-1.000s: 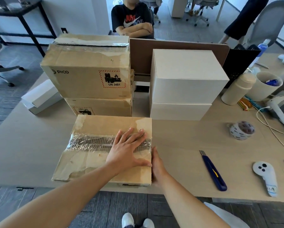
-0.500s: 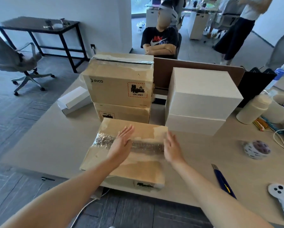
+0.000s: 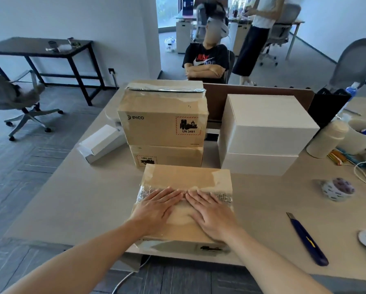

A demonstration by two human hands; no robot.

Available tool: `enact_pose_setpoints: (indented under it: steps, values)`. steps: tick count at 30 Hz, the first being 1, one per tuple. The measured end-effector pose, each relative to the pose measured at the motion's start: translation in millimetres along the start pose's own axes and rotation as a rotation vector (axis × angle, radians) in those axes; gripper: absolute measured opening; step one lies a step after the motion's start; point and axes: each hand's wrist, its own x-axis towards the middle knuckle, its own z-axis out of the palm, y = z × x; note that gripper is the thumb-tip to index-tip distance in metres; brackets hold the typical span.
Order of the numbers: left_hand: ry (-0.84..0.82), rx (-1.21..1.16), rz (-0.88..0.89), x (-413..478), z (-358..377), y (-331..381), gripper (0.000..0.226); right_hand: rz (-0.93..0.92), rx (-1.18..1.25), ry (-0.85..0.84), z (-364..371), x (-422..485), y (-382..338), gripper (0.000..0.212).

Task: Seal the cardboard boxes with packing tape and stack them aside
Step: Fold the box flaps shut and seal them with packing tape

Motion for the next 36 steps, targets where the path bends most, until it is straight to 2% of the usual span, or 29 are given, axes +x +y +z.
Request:
enact_pose_setpoints:
  steps: [4,8,10,13,16,19,21,25,27,31,33,36]
  values:
    - [0.002,0.007,0.006,-4.2,-1.0,-12.2,0.062,0.063,0.03,0.061,2.5,-12.0,12.2,0.048]
    - [0.04,-0.022,-0.054,-10.5,0.8,-11.1,0.058,0.169,0.054,0.158,7.3,-28.3,28.2,0.053]
    - [0.055,-0.026,-0.128,-16.2,2.3,-9.7,0.062,0.206,0.105,0.165,10.9,-33.0,28.8,0.053]
    - [0.058,-0.107,-0.299,-20.4,4.9,-15.9,0.068,0.327,0.362,0.169,16.8,-33.5,28.0,0.055]
    - [0.148,-0.513,-0.463,-21.3,3.2,-24.1,0.081,0.448,0.65,0.243,19.2,-35.9,27.8,0.074]
    - [0.261,-0.86,-0.575,-22.6,-1.4,-29.9,0.09,0.573,0.909,0.299,20.2,-36.3,25.5,0.079]
    - [0.233,-1.048,-0.631,-22.1,1.0,-33.9,0.088,0.636,1.059,0.282,18.8,-36.0,23.8,0.073]
    - [0.212,-1.367,-0.634,-22.5,6.5,-40.2,0.07,0.674,1.326,0.29,14.6,-35.4,23.6,0.041]
    - [0.197,-1.417,-0.65,-21.0,6.4,-41.6,0.057,0.687,1.318,0.274,13.2,-32.9,26.4,0.046]
    - [0.156,-1.505,-0.719,-16.0,1.9,-41.6,0.042,0.799,1.314,0.162,14.0,-19.3,36.4,0.077]
    - [0.105,-1.506,-0.802,-15.1,-1.8,-40.5,0.035,0.868,1.325,0.12,10.0,-14.7,37.2,0.074]
    - [-0.013,-1.418,-0.912,-12.8,-9.2,-38.7,0.05,0.917,1.271,0.092,3.5,-9.6,34.7,0.071]
